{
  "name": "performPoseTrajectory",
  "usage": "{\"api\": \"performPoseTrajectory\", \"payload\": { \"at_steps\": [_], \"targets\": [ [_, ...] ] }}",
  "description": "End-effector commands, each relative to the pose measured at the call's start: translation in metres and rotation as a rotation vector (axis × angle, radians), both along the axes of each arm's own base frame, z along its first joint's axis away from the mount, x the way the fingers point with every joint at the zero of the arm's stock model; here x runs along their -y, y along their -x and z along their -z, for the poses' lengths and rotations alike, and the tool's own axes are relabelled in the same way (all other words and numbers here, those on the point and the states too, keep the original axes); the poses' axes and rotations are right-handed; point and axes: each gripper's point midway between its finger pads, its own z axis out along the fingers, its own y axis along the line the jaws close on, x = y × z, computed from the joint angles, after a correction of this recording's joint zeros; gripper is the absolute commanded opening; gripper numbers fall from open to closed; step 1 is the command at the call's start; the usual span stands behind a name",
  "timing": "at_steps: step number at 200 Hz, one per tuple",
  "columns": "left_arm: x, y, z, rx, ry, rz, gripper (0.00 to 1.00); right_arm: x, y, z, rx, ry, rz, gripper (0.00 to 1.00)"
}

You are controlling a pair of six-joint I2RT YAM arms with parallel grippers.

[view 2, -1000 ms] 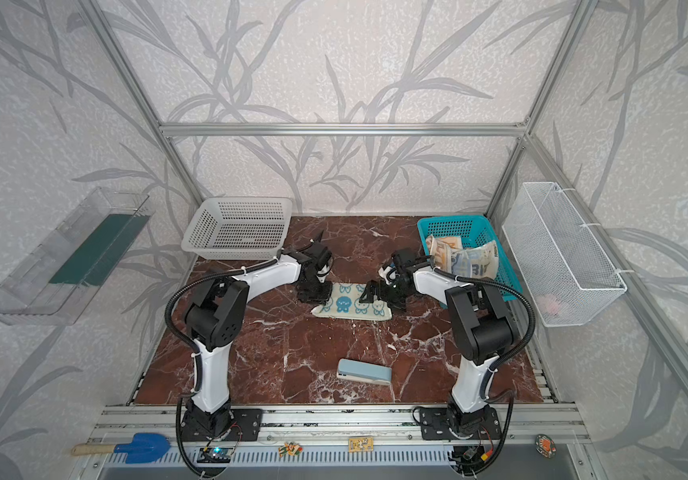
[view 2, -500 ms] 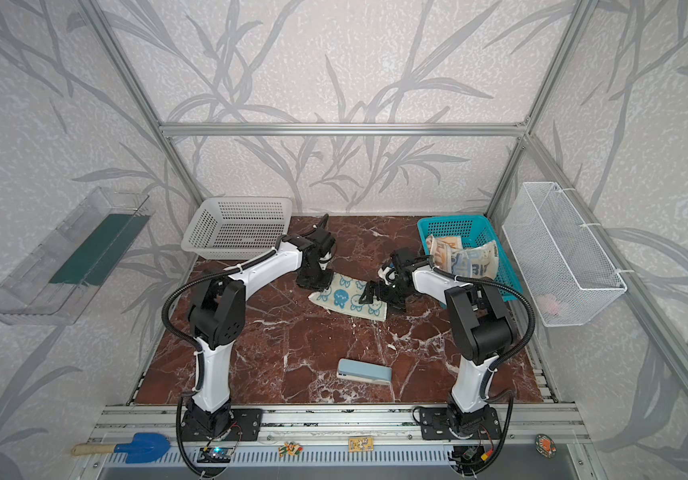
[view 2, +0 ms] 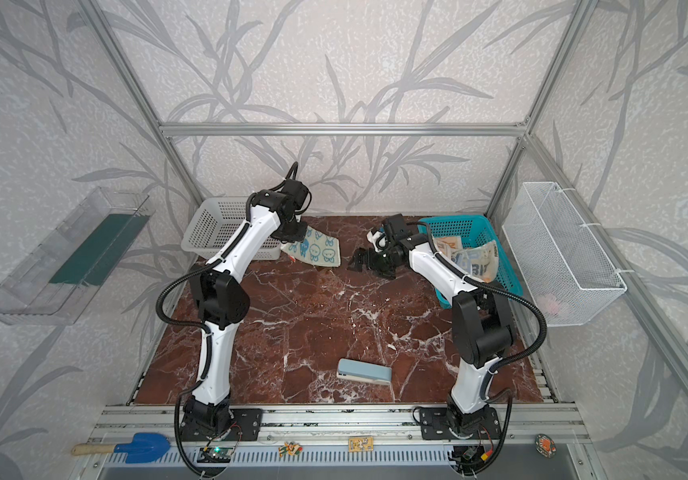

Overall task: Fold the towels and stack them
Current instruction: 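Lift the towel with the left gripper toward the white basket while the right gripper releases, then lower the bunny towel into the white basket with the left gripper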

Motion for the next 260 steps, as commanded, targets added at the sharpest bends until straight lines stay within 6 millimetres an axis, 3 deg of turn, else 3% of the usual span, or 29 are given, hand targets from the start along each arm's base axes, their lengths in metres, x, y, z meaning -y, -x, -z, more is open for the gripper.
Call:
{"api": "performPoseTrajectory", "payload": {
  "at_steps": [1, 50, 97, 173, 229, 260],
  "targets": [
    [-0.019, -0.006, -0.024, 0.044, -0.105, 0.029, 0.0, -0.009, 0.0, 0.004, -0.03, 0.027, -0.014, 0.99],
    [-0.041, -0.046, -0.072, 0.251, -0.208, 0.095, 0.0, -0.028, -0.004, 0.008, -0.036, 0.021, -0.037, 0.99],
    [-0.082, -0.065, -0.086, 0.318, -0.217, 0.085, 0.0, -0.035, -0.006, 0.012, -0.038, 0.035, -0.057, 0.99],
    [-0.154, -0.073, -0.061, 0.276, -0.148, 0.016, 0.0, -0.056, -0.025, -0.005, 0.032, 0.067, -0.083, 0.99],
    [-0.177, -0.078, -0.031, 0.242, -0.169, 0.045, 0.0, -0.074, -0.036, -0.031, 0.149, 0.03, -0.09, 0.99],
    [-0.187, -0.08, -0.011, 0.208, -0.218, 0.071, 0.0, -0.08, -0.04, -0.031, 0.153, 0.031, -0.099, 0.99]
  ]
}}
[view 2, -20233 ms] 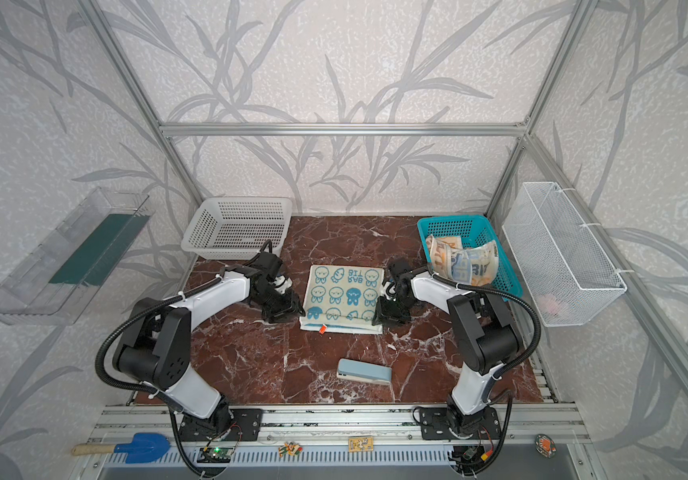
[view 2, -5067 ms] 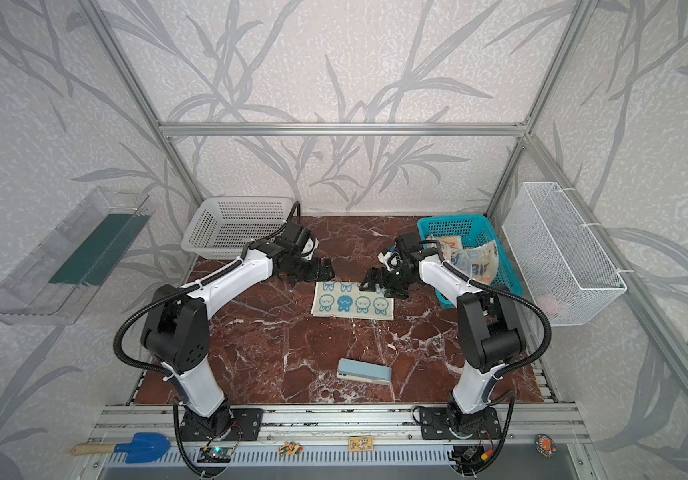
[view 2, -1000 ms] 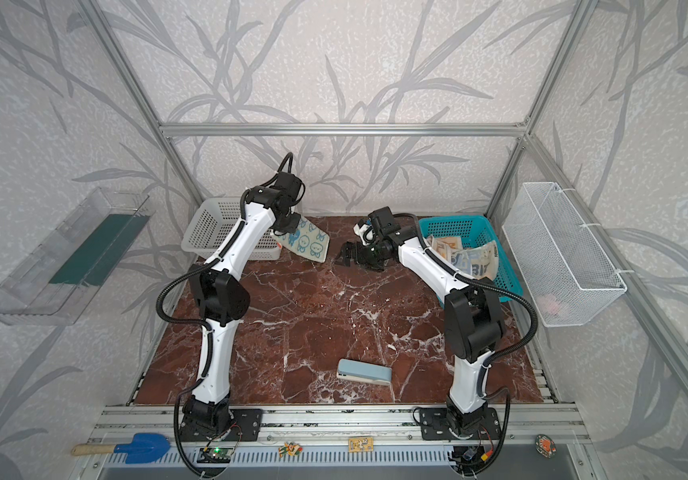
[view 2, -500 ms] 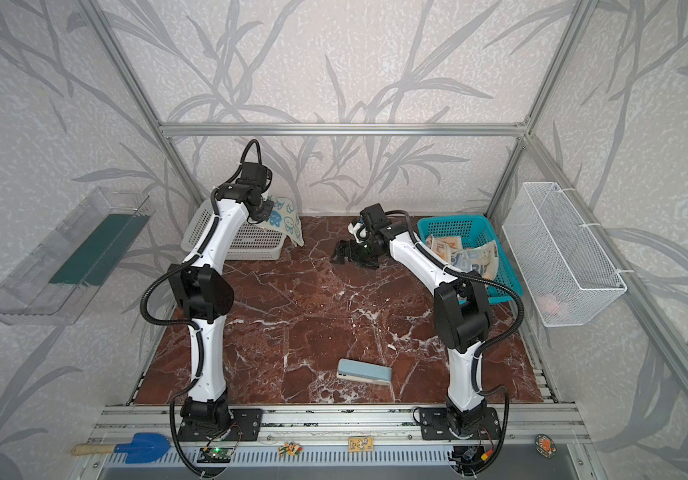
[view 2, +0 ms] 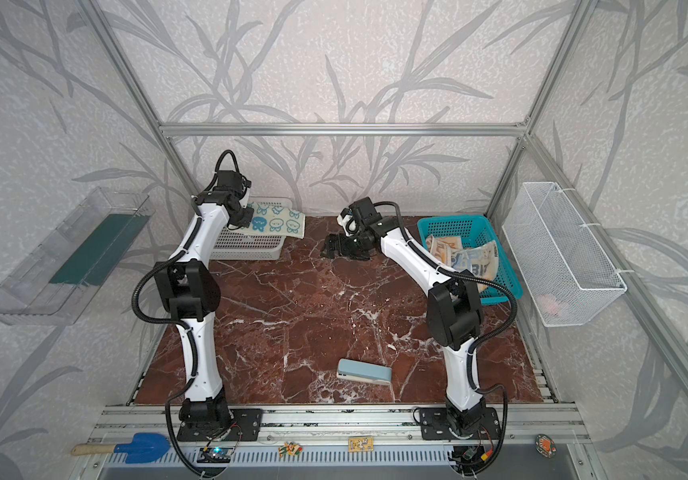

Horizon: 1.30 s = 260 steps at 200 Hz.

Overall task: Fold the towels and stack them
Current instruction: 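Lower the bunny towel into the white basket with the left gripper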

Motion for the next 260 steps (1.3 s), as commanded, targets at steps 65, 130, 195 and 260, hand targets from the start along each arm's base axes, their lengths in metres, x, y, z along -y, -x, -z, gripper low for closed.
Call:
{"api": "performPoseTrajectory", "payload": {
  "at_steps": [65, 130, 195, 260],
  "targets": [
    [-0.028, -0.01, 0.023, -0.035, -0.138, 0.05, 0.0, -0.009, -0.009, 0.002, 0.026, 0.013, -0.023, 0.99],
    [-0.04, -0.01, 0.052, -0.096, -0.158, 0.045, 0.0, -0.013, -0.011, 0.005, 0.015, 0.007, -0.034, 0.99],
    [-0.049, -0.01, 0.082, -0.145, -0.194, 0.048, 0.0, -0.01, -0.012, 0.005, 0.022, 0.034, -0.041, 0.99],
    [-0.068, -0.01, 0.086, -0.153, -0.213, 0.026, 0.0, -0.009, -0.01, 0.007, 0.016, 0.039, -0.049, 0.99]
  ]
}}
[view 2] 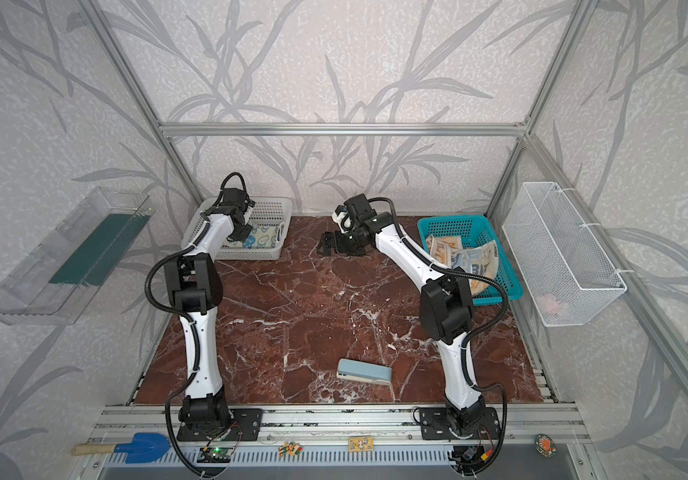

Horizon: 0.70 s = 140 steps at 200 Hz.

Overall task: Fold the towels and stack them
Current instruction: 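Lower the bunny towel into the white basket with the left gripper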

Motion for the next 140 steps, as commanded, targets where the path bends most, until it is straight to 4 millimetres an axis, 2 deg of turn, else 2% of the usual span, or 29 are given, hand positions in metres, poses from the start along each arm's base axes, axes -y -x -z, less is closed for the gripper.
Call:
{"api": "performPoseTrajectory", "payload": {
  "at_steps": [1, 60, 118, 140],
  "targets": [
    [-0.015, 0.0, 0.009, -0.02, -0.024, -0.002, 0.0, -0.001, 0.0, 0.001, 0.001, 0.013, -0.013, 0.99],
    [-0.032, -0.002, 0.006, 0.005, 0.021, -0.014, 0.0, 0.001, 0.0, 0.007, -0.008, 0.027, -0.016, 0.99],
    [-0.032, -0.011, 0.002, 0.049, 0.073, 0.002, 0.0, 0.0, 0.001, 0.01, -0.011, 0.025, -0.016, 0.99],
    [-0.032, -0.012, 0.004, 0.053, 0.062, -0.015, 0.16, 0.001, 0.001, 0.01, -0.01, 0.026, -0.015, 0.99]
  ]
}}
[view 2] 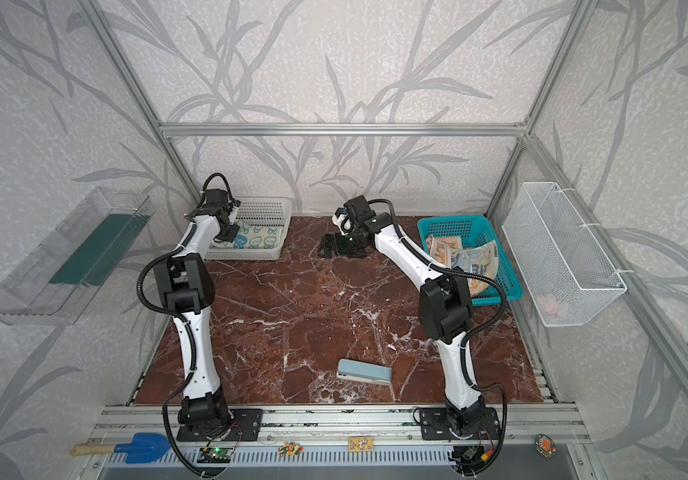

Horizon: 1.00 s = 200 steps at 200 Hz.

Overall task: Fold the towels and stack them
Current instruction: 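Release and raise the left gripper while the right gripper reaches into the teal basket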

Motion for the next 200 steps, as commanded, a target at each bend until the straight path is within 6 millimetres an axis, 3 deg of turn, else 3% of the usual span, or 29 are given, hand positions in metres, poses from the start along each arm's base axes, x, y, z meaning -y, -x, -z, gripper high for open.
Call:
{"api": "performPoseTrajectory", "payload": {
  "at_steps": [1, 5, 22, 36, 40, 43, 46, 84, 116, 138, 163, 200],
  "targets": [
    [0.001, -0.008, 0.001, 0.016, 0.0, 0.013, 0.19, 0.0, -0.001, 0.002, 0.003, 0.005, -0.005, 0.99],
    [0.001, -0.008, 0.0, 0.02, -0.003, 0.009, 0.32, 0.0, -0.001, 0.002, 0.002, 0.005, -0.004, 0.99],
    [-0.001, -0.007, -0.006, 0.029, -0.021, -0.016, 0.56, 0.0, -0.001, -0.002, 0.007, 0.0, -0.004, 0.99],
    [-0.003, -0.006, -0.017, 0.049, -0.041, -0.041, 0.65, 0.0, 0.0, -0.008, 0.013, -0.006, -0.003, 0.99],
    [-0.003, -0.006, -0.02, 0.057, -0.042, -0.046, 0.77, 0.0, 0.001, -0.01, 0.016, -0.007, -0.005, 0.99],
    [-0.003, -0.006, -0.025, 0.064, -0.045, -0.048, 0.95, 0.001, 0.001, -0.012, 0.019, -0.008, -0.003, 0.99],
    [-0.002, -0.006, -0.029, 0.071, -0.046, -0.049, 0.99, 0.001, 0.002, -0.014, 0.02, -0.006, -0.003, 0.99],
    [0.023, -0.006, -0.099, 0.196, -0.073, -0.036, 0.99, 0.025, 0.006, -0.05, 0.085, 0.014, 0.038, 0.99],
    [0.08, -0.002, -0.166, 0.318, -0.107, 0.036, 0.99, 0.079, 0.007, -0.077, 0.126, 0.062, 0.145, 0.99],
    [0.14, 0.008, -0.201, 0.397, -0.156, 0.127, 0.99, 0.135, 0.008, -0.088, 0.163, 0.125, 0.279, 0.99],
    [0.219, 0.025, -0.222, 0.473, -0.196, 0.26, 0.99, 0.21, 0.014, -0.092, 0.162, 0.208, 0.452, 0.99],
    [0.335, 0.063, -0.217, 0.542, -0.184, 0.454, 0.99, 0.298, 0.027, -0.067, 0.108, 0.343, 0.656, 0.99]
  ]
}}
